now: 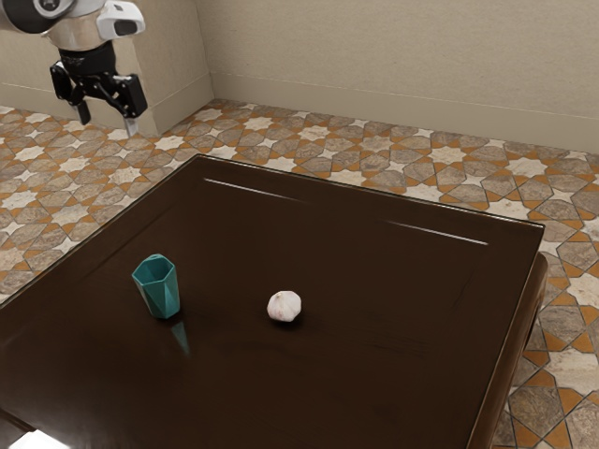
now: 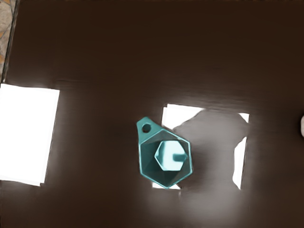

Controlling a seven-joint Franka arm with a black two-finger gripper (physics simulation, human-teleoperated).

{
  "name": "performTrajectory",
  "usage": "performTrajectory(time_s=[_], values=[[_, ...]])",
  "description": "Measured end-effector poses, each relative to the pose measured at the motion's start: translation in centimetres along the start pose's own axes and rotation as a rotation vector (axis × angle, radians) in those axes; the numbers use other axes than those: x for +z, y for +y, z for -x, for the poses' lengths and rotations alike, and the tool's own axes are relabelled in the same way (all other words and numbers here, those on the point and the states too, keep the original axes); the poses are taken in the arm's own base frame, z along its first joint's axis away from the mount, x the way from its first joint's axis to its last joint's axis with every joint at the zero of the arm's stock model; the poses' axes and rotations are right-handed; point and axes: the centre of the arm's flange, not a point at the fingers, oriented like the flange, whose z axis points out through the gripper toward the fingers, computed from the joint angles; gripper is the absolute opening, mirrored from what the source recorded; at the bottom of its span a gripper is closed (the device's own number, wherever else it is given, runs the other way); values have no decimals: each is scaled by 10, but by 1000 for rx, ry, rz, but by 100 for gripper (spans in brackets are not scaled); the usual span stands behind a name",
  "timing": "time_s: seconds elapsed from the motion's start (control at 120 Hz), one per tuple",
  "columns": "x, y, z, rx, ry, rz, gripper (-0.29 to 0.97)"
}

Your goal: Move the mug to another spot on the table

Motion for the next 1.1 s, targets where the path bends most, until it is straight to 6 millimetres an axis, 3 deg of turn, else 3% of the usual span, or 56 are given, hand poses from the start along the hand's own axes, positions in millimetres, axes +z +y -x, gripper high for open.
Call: performTrajectory(time_s=[0.133,0.242,0.283,0.467,0.625,0.792,0.925,1.1], values=[[2,-2,-1,-7,2,2,68],[20,-10,0,-31,-29,5,68],[38,-16,0,-71,-64,20,68],[157,-56,-11,-378,-287,113,68],[225,-47,-24,-536,-413,153,68],[279,-49,-47,-660,-478,140,68],[305,-59,-57,-723,-492,122,68],[332,-54,-66,-743,-495,102,68]])
